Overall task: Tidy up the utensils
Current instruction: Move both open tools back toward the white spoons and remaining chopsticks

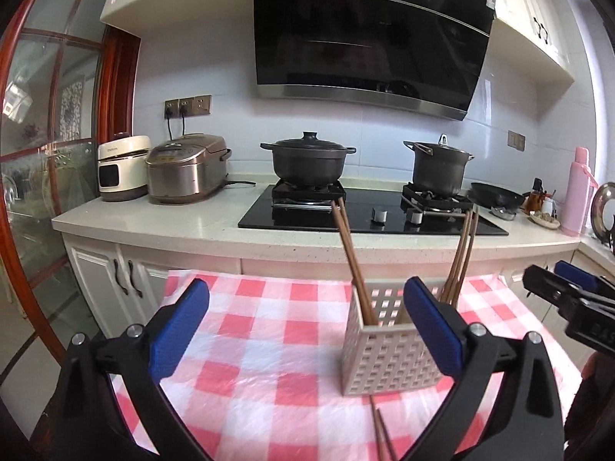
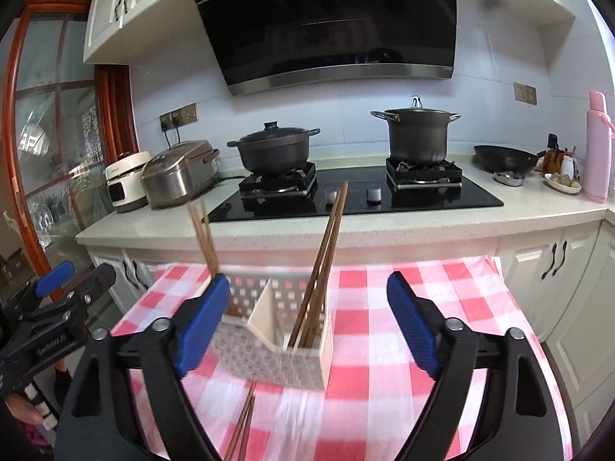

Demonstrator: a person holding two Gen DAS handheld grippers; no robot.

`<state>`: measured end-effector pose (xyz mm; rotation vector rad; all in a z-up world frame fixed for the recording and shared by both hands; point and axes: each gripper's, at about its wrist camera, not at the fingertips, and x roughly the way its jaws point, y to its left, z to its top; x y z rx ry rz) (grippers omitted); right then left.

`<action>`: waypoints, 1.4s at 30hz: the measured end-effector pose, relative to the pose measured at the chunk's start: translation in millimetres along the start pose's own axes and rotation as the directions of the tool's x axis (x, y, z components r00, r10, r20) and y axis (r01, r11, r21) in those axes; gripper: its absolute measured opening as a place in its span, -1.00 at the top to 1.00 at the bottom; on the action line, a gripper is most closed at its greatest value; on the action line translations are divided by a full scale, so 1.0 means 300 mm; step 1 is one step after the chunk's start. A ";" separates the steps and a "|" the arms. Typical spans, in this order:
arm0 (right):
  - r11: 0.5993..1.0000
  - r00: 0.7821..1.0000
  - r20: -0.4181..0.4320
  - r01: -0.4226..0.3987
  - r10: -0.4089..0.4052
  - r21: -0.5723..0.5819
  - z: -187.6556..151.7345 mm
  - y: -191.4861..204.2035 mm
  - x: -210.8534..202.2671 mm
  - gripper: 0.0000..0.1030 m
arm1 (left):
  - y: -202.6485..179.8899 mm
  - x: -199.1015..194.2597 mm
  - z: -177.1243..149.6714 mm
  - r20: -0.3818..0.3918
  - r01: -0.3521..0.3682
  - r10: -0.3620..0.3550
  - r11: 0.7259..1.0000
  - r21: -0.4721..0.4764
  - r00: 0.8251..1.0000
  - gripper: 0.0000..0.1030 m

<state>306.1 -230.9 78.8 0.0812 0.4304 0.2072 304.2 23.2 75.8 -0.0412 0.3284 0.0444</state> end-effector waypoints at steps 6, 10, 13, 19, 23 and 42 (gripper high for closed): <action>1.000 1.000 -0.011 0.026 -0.026 0.003 -0.138 0.009 -0.086 -0.58 | 0.029 -0.108 -0.106 -0.026 -0.004 0.004 1.000 0.007 1.000 -0.90; 0.999 1.000 -0.017 0.022 -0.023 -0.025 -0.228 0.033 -0.128 -0.58 | 0.048 -0.162 -0.198 -0.074 0.008 -0.008 1.000 -0.012 0.997 -0.90; 1.000 0.999 -0.033 0.002 -0.003 -0.003 -0.288 0.033 -0.150 -0.58 | 0.050 -0.190 -0.260 -0.111 -0.003 0.002 1.000 -0.008 0.994 -0.90; 0.999 0.997 -0.080 -0.012 0.016 0.049 -0.394 0.028 -0.184 -0.58 | 0.048 -0.240 -0.407 -0.165 -0.020 0.014 0.999 -0.032 0.986 -0.90; 0.996 0.993 -0.120 0.002 0.008 0.087 -0.458 0.021 -0.197 -0.56 | 0.055 -0.231 -0.492 -0.227 -0.033 0.016 0.997 -0.073 0.974 -0.90; 0.994 0.978 -0.209 0.014 0.009 0.109 -0.630 -0.015 -0.203 -0.50 | -0.069 -0.117 -0.656 -0.405 -0.022 0.040 0.999 0.049 0.913 -0.61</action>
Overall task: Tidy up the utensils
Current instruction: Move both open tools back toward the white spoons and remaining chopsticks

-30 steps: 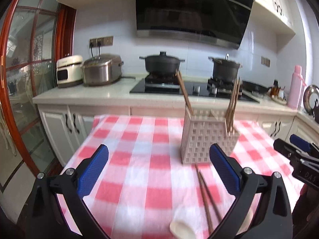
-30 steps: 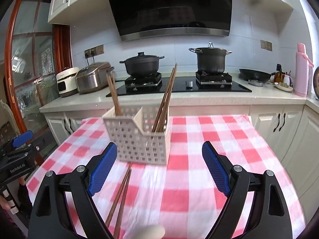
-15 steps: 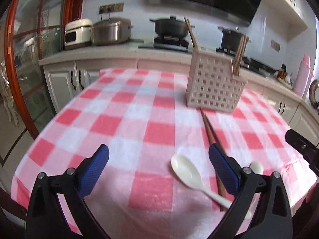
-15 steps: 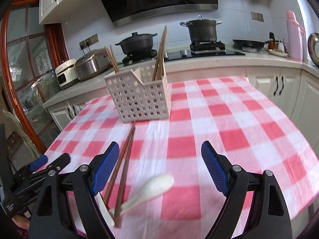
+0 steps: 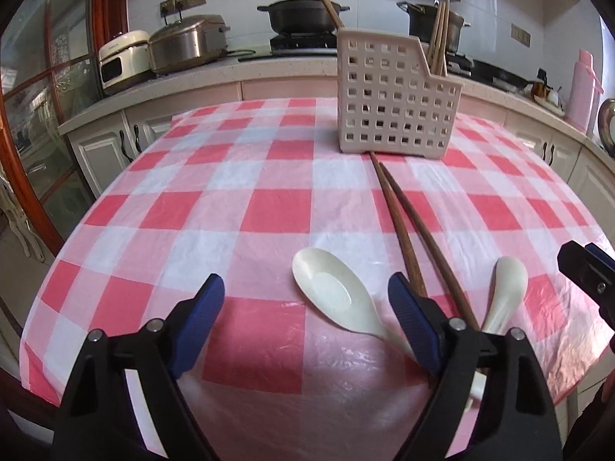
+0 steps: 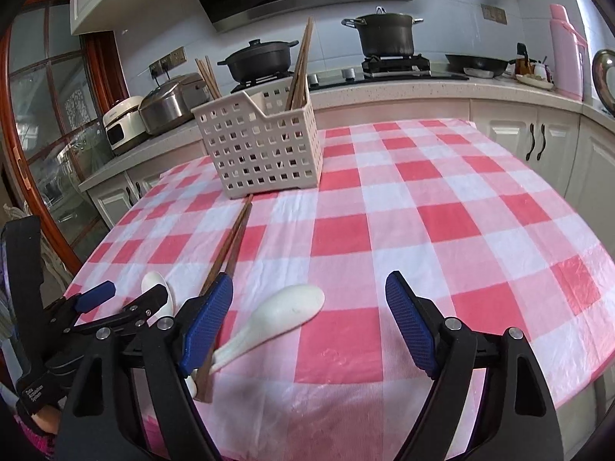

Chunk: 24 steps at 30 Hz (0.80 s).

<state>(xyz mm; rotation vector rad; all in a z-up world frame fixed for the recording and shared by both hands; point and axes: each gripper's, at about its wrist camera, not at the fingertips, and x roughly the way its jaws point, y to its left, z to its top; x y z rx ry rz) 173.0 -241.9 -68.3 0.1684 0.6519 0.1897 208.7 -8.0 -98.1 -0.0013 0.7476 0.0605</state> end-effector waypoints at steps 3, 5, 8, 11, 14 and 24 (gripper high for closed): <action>1.000 1.000 -0.003 0.003 -0.003 0.005 -0.003 -0.007 0.002 -0.50 | -0.001 0.017 -0.004 -0.022 0.009 -0.009 1.000 0.006 1.000 -0.48; 1.000 1.000 -0.006 0.003 -0.003 0.004 -0.003 -0.007 0.004 -0.50 | 0.000 0.033 -0.007 -0.046 0.026 -0.026 1.000 0.011 0.999 -0.37; 1.000 1.000 -0.024 -0.001 0.001 0.004 -0.008 -0.001 0.014 -0.46 | 0.006 0.042 -0.011 -0.056 0.044 -0.044 0.999 0.009 0.997 -0.27; 1.000 0.998 -0.057 0.001 0.000 0.006 -0.019 0.005 0.035 -0.38 | 0.001 0.038 -0.014 -0.050 0.052 -0.050 0.998 0.032 0.997 -0.09; 1.000 0.995 -0.098 -0.005 0.006 0.012 -0.031 0.011 0.058 -0.26 | 0.002 0.035 -0.015 -0.049 0.077 -0.075 0.996 0.044 0.996 0.12; 1.000 0.983 -0.183 0.016 -0.017 -0.008 -0.047 0.067 0.123 -0.07 | 0.008 0.030 -0.018 -0.036 0.141 -0.138 0.985 0.095 0.990 0.37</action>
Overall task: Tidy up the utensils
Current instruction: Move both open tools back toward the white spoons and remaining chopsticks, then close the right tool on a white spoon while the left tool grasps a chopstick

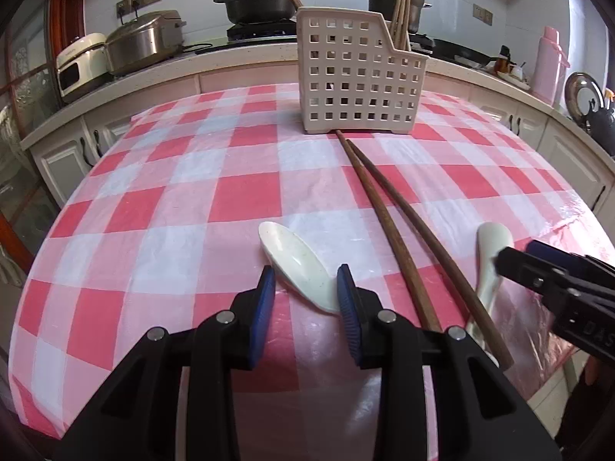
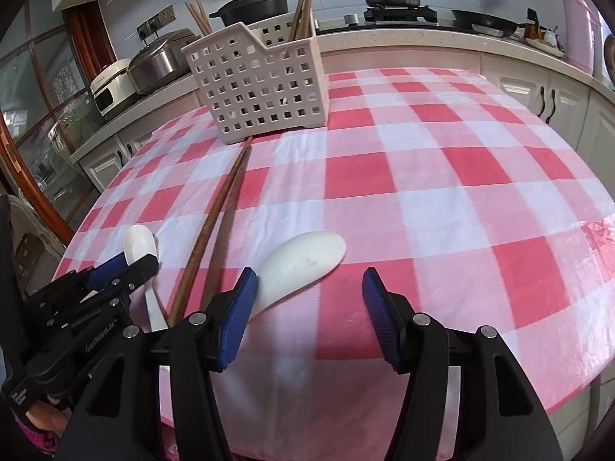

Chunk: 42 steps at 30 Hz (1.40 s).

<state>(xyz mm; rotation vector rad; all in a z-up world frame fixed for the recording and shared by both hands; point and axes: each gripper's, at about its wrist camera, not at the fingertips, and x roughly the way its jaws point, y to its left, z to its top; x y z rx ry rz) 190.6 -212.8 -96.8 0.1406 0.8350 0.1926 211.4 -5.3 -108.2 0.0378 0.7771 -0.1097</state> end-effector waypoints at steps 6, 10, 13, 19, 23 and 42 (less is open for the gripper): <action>0.999 1.000 -0.005 0.015 -0.015 -0.040 0.022 0.041 0.035 0.06 | 0.008 -0.002 0.010 0.010 0.032 -0.032 0.999 -0.015 0.999 0.37; 0.998 1.000 -0.013 0.016 -0.017 -0.054 0.045 0.040 0.050 0.10 | 0.006 0.014 0.019 -0.001 0.049 -0.049 0.999 -0.024 0.999 0.37; 0.997 1.000 -0.017 0.002 -0.003 -0.080 0.055 0.038 0.059 0.11 | -0.010 0.024 0.025 -0.002 0.053 -0.053 0.998 -0.015 0.999 0.37; 0.993 1.000 0.003 -0.023 0.023 -0.119 0.058 0.031 0.056 0.30 | -0.053 0.033 0.033 0.011 0.047 -0.047 0.999 0.009 0.999 0.37; 0.992 1.000 0.017 -0.008 0.010 -0.122 0.056 0.018 0.049 0.40 | -0.058 0.038 0.033 0.021 0.015 -0.015 1.000 0.004 1.000 0.37; 0.996 0.998 -0.017 -0.063 0.062 -0.068 0.073 -0.018 0.042 0.41 | -0.082 0.018 0.038 0.055 0.028 -0.031 0.998 0.055 0.998 0.88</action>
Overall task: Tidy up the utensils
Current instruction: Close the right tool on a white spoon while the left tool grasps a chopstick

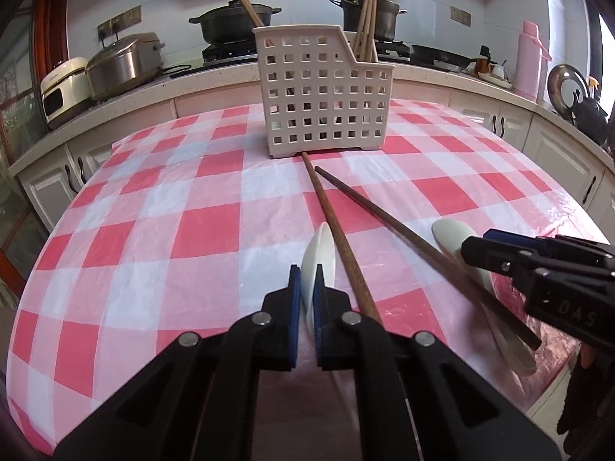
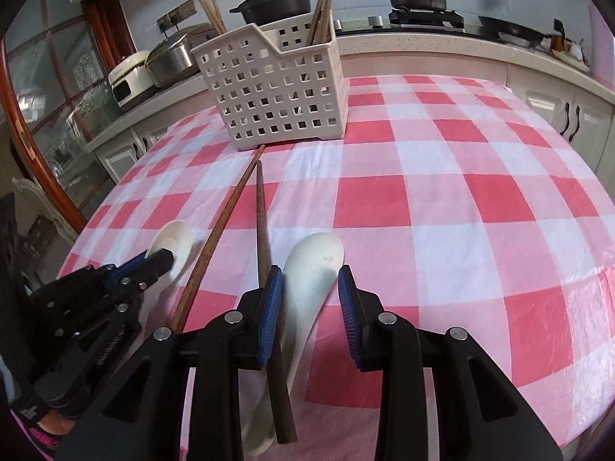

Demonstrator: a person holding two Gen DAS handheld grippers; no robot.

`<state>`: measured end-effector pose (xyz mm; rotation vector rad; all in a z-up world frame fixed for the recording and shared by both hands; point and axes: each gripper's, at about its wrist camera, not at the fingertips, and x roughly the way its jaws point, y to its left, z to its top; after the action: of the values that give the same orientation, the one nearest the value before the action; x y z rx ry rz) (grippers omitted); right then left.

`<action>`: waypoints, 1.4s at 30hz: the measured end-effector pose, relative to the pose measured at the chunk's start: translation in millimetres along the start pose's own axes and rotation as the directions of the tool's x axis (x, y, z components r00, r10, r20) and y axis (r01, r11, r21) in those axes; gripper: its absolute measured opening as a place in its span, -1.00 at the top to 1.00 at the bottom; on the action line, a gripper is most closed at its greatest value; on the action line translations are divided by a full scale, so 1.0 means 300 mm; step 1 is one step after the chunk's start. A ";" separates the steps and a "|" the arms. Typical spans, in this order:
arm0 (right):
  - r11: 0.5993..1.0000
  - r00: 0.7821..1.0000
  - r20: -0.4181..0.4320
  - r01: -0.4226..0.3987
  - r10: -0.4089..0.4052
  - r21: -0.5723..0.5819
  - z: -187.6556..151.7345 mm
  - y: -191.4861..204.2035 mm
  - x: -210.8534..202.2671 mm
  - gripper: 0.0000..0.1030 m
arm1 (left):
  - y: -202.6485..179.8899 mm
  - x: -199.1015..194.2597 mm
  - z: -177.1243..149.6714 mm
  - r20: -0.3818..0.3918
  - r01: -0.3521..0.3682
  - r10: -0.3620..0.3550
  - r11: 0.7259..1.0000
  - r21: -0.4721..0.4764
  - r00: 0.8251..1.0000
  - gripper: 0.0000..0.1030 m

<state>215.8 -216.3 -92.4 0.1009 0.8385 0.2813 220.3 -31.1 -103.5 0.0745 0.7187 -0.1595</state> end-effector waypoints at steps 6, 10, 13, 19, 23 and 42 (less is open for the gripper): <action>0.998 0.998 -0.038 0.054 -0.056 -0.041 0.030 0.027 0.042 0.31 | 0.046 0.006 0.000 -0.027 0.023 -0.024 0.998 -0.061 0.999 0.62; 0.996 0.996 -0.049 0.068 -0.070 -0.058 0.042 0.031 0.058 0.18 | 0.054 0.017 0.007 -0.037 0.029 -0.032 0.997 -0.073 0.999 0.56; 0.995 0.995 -0.056 0.076 -0.080 -0.070 0.049 0.039 0.067 0.08 | 0.055 0.026 0.019 -0.045 0.034 -0.037 0.996 -0.083 0.998 0.55; 0.996 0.995 -0.064 0.076 -0.079 -0.048 0.055 0.029 0.067 0.08 | 0.070 0.053 0.045 -0.086 0.034 -0.044 0.992 -0.119 0.995 0.52; 0.996 0.994 -0.067 0.085 -0.087 -0.039 0.051 0.020 0.060 0.10 | 0.066 0.063 0.050 -0.097 0.032 -0.043 0.993 -0.109 0.994 0.52; 0.997 0.984 0.166 0.075 -0.070 -0.024 0.040 0.023 -0.111 0.36 | 0.050 -0.044 0.055 0.024 0.011 -0.009 0.997 -0.079 1.000 0.87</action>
<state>202.1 -218.9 -59.1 0.0646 0.6717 0.2138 223.8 -16.9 -82.2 -0.0066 0.7016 -0.1411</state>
